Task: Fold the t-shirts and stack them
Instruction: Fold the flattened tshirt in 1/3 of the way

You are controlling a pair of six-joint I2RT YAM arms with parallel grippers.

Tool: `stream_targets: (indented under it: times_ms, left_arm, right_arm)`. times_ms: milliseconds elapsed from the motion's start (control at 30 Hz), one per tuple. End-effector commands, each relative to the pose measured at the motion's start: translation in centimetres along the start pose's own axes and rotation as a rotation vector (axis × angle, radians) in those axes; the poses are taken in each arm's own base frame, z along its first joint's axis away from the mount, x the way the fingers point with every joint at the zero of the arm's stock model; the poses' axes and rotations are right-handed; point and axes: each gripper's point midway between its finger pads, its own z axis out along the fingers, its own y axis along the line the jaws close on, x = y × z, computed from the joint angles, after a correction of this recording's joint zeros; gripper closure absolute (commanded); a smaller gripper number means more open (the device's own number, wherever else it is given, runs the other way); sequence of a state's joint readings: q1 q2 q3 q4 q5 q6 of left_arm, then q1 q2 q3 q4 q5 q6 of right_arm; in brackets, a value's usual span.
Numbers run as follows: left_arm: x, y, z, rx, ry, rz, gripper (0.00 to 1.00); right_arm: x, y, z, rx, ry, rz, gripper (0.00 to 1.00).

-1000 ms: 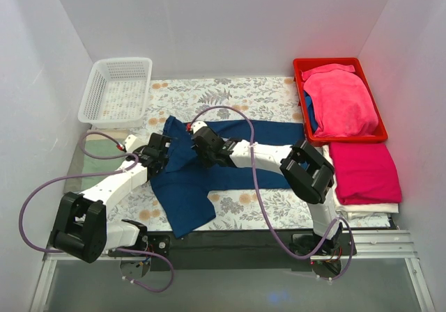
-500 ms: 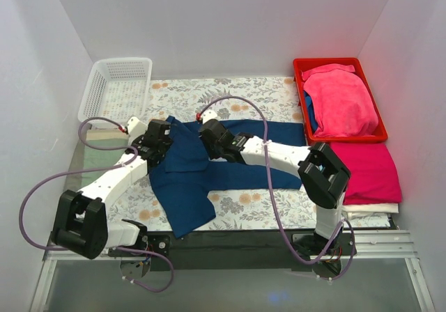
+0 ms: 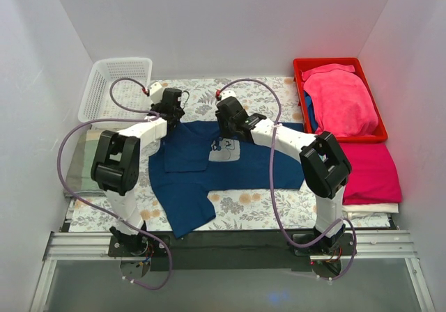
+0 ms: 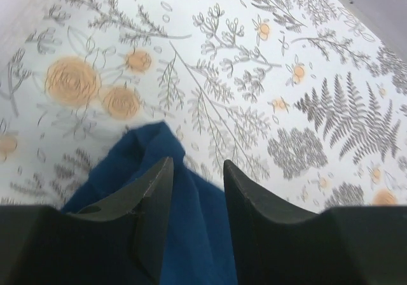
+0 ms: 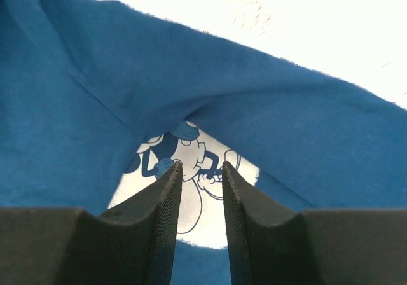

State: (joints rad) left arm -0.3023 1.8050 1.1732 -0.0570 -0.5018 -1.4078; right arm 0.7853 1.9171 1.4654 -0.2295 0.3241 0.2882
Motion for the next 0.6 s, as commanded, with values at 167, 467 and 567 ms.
stream_targets:
  times_ms: [167,467,567]
  left_arm:
    - [-1.7,-0.5,4.4,-0.024,0.005,0.125,0.69]
    - [-1.1,-0.9,4.1,0.045,0.093,0.148,0.67]
    - [-0.7,-1.2,3.8,0.072,0.133,0.183,0.66]
  right_arm:
    - [-0.2,0.8,1.0,-0.050,-0.003,0.036,0.64]
    - [0.1,0.5,1.2,-0.047,0.005,0.047,0.66]
    - [0.4,0.5,1.4,-0.047,0.013,0.052,0.66]
